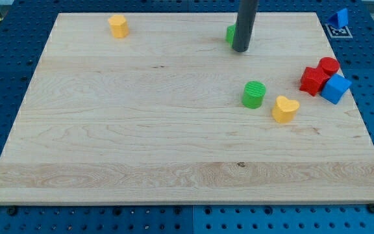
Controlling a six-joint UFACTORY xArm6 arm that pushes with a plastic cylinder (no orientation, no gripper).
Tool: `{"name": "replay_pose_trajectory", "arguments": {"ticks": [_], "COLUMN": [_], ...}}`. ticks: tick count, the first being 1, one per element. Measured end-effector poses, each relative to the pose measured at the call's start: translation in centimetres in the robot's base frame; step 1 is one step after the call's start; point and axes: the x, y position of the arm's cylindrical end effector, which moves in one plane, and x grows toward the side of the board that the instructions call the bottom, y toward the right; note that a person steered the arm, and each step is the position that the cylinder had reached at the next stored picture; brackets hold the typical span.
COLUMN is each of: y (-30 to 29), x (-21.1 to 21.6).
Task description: Slide the green star slightly left
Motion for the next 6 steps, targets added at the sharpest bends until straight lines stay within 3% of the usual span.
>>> {"name": "replay_pose_trajectory", "arguments": {"ticks": [3,4,6], "y": [4.3,-0.1,-7.4], "x": [-1.9,-4.2,-4.9]}}
